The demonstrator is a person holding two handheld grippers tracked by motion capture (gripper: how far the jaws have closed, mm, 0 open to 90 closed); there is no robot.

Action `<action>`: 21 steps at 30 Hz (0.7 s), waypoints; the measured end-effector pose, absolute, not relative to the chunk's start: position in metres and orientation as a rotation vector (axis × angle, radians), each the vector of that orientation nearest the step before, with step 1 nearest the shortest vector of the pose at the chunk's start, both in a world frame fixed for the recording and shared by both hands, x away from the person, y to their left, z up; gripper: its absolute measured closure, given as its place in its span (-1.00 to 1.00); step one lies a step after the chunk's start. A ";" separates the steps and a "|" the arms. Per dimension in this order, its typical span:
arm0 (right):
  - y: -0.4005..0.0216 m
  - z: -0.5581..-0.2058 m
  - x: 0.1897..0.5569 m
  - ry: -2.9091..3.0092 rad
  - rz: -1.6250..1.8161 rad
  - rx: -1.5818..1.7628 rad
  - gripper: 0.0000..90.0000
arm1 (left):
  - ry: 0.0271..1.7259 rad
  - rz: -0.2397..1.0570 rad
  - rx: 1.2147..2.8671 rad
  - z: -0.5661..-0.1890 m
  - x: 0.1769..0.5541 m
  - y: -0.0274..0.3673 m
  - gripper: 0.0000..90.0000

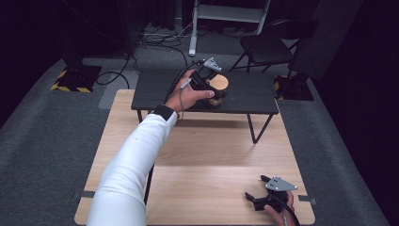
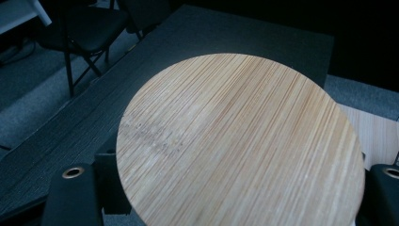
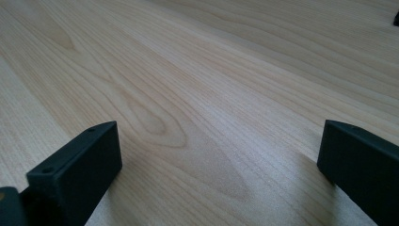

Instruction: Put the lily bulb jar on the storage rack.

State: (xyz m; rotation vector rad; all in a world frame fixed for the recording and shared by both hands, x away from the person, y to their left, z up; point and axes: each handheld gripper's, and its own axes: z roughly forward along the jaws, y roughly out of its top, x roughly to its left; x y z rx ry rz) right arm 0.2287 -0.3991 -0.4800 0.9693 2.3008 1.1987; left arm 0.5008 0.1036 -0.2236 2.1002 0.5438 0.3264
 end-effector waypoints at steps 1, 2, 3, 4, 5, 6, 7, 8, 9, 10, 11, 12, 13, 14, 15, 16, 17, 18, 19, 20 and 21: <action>-0.399 -0.480 0.229 2.300 1.198 0.968 -1.00 | 0.544 0.321 2.097 -0.224 0.502 0.105 -0.43; -0.399 -0.480 0.229 2.301 1.198 0.968 -1.00 | 0.546 0.314 2.089 -0.226 0.503 0.106 -0.43; -0.399 -0.480 0.229 2.301 1.198 0.968 -1.00 | 0.549 0.308 2.083 -0.227 0.504 0.107 -0.43; -0.399 -0.480 0.229 2.301 1.198 0.968 -1.00 | 0.554 0.304 2.073 -0.229 0.504 0.109 -0.43; -0.399 -0.480 0.229 2.300 1.198 0.968 -1.00 | 0.569 0.306 2.048 -0.232 0.502 0.110 -0.45; -0.399 -0.480 0.229 2.301 1.198 0.968 -1.00 | 0.585 0.290 2.035 -0.233 0.503 0.111 -0.61; -0.399 -0.480 0.229 2.301 1.198 0.968 -1.00 | 0.591 0.264 2.029 -0.233 0.505 0.113 -0.69; -0.399 -0.480 0.229 2.300 1.198 0.967 -1.00 | 0.592 0.276 2.030 -0.233 0.503 0.113 -0.68; -0.399 -0.480 0.229 2.301 1.197 0.968 -1.00 | 0.597 0.295 2.028 -0.233 0.500 0.113 -0.72; -0.399 -0.480 0.229 2.300 1.198 0.968 -1.00 | 0.609 0.297 2.019 -0.233 0.498 0.115 -0.80; -0.399 -0.480 0.229 2.301 1.198 0.969 -1.00 | 0.622 0.296 2.007 -0.232 0.495 0.117 -0.87; -0.399 -0.480 0.229 2.302 1.199 0.968 -1.00 | 0.628 0.297 1.995 -0.232 0.492 0.121 -0.89; -0.399 -0.480 0.229 2.301 1.200 0.971 -1.00 | 0.621 0.301 1.989 -0.231 0.489 0.124 -0.89; -0.399 -0.480 0.229 2.301 1.201 0.970 -1.00 | 0.620 0.301 1.976 -0.231 0.486 0.128 -0.90; -0.399 -0.480 0.229 2.301 1.200 0.971 -1.00 | 0.623 0.294 1.964 -0.230 0.483 0.133 -0.91; -0.399 -0.480 0.229 2.300 1.200 0.969 -1.00 | 0.628 0.286 1.955 -0.229 0.480 0.138 -0.94; -0.399 -0.480 0.229 2.301 1.200 0.971 -1.00 | 0.626 0.289 1.943 -0.229 0.475 0.143 -0.97; -0.400 -0.480 0.229 2.301 1.203 0.972 -1.00 | 0.621 0.295 1.935 -0.229 0.470 0.148 -0.98; -0.400 -0.480 0.230 2.302 1.204 0.971 -1.00 | 0.619 0.301 1.928 -0.230 0.464 0.153 -0.98; -0.400 -0.480 0.230 2.303 1.202 0.966 -1.00 | 0.604 0.320 1.923 -0.231 0.458 0.158 -0.98; -0.400 -0.480 0.230 2.304 1.201 0.964 -1.00 | 0.593 0.327 1.920 -0.232 0.452 0.163 -0.99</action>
